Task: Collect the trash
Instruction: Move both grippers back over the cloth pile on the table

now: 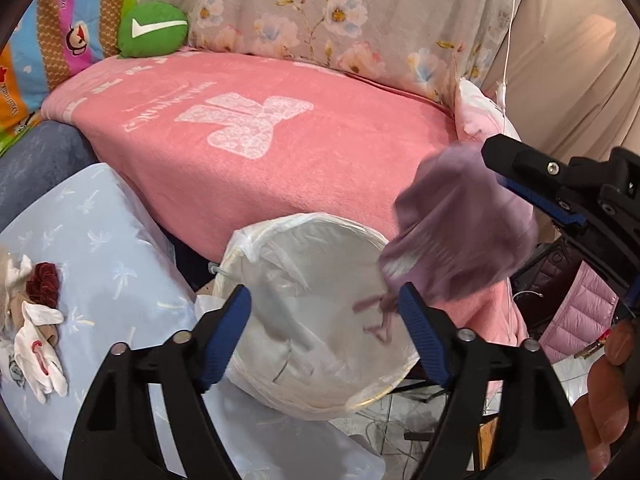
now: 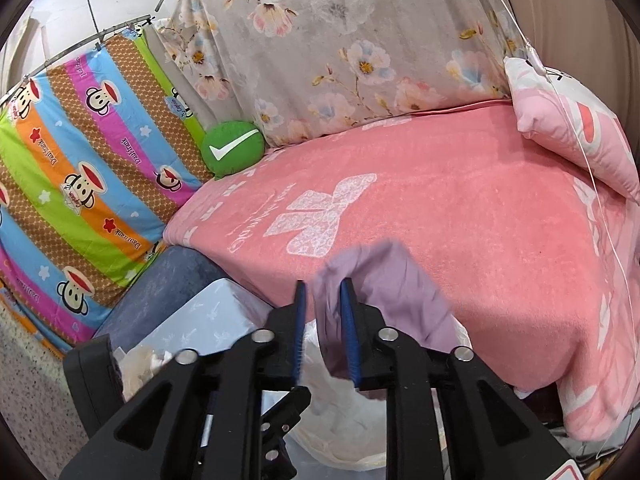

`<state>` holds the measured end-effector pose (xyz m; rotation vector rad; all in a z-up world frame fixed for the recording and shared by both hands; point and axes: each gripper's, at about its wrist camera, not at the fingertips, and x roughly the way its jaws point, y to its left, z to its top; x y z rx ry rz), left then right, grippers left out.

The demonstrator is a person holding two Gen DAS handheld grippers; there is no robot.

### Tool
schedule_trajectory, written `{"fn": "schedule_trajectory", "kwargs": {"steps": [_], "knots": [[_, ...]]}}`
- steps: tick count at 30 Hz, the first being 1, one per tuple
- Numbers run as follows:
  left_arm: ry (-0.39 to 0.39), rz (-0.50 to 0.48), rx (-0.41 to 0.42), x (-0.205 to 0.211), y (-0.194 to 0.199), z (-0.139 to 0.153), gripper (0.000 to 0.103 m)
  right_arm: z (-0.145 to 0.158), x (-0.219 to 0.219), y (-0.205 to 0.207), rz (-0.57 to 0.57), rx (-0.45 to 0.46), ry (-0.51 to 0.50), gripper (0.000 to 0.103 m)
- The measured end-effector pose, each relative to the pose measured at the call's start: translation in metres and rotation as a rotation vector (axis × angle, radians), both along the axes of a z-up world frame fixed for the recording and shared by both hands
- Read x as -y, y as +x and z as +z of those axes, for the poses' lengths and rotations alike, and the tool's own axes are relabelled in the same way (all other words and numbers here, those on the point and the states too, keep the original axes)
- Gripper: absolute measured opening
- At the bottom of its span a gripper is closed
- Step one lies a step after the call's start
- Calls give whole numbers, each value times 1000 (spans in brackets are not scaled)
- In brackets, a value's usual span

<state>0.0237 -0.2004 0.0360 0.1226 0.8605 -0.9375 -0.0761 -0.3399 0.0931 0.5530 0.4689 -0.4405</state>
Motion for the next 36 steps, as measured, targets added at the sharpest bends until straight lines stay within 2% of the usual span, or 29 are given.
{"fn": "schedule_trajectory", "kwargs": {"steps": [2, 3, 19, 26, 36], "knots": [[7, 4, -4, 0, 2, -1, 74, 0, -2, 1, 1, -5, -5, 36], [9, 7, -4, -1, 3, -1, 74, 0, -3, 2, 4, -8, -4, 37], [19, 117, 10, -36, 16, -6, 74, -10, -30, 15, 89, -64, -17, 41], [49, 218, 24, -71, 27, -12, 74, -22, -58, 27, 163, -119, -40, 43], [83, 396, 44, -141, 49, -16, 74, -48, -127, 62, 324, -205, -76, 43]]}}
